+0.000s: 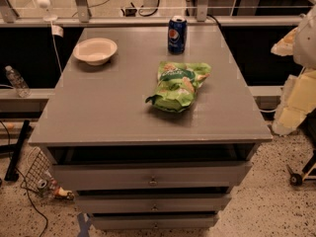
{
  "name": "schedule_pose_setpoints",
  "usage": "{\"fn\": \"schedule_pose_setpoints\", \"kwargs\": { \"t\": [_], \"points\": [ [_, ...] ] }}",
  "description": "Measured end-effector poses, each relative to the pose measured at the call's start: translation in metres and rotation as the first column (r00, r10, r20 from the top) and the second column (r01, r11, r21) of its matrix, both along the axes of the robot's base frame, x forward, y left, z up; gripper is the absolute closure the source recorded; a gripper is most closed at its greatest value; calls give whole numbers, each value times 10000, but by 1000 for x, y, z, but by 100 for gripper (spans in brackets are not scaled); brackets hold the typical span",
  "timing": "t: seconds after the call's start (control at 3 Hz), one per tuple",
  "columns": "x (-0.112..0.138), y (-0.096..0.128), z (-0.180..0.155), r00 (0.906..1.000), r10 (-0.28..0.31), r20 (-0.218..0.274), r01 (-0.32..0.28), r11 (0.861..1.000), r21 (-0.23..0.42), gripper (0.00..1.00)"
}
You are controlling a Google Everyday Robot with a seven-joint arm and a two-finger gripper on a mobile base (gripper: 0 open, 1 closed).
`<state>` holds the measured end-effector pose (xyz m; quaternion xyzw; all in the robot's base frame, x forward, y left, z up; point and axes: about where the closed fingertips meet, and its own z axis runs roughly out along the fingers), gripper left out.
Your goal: Move green rice chip bag near paper bowl
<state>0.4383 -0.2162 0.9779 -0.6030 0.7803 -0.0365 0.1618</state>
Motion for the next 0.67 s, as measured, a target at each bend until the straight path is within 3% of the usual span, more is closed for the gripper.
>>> {"fn": "schedule_pose_setpoints", "kwargs": {
  "t": [0.33,0.67],
  "points": [
    [0,0,0,10000,0,2,0,10000,0,0],
    [14,15,-8,9994,-329,44,329,9993,194,0]
  ]
}}
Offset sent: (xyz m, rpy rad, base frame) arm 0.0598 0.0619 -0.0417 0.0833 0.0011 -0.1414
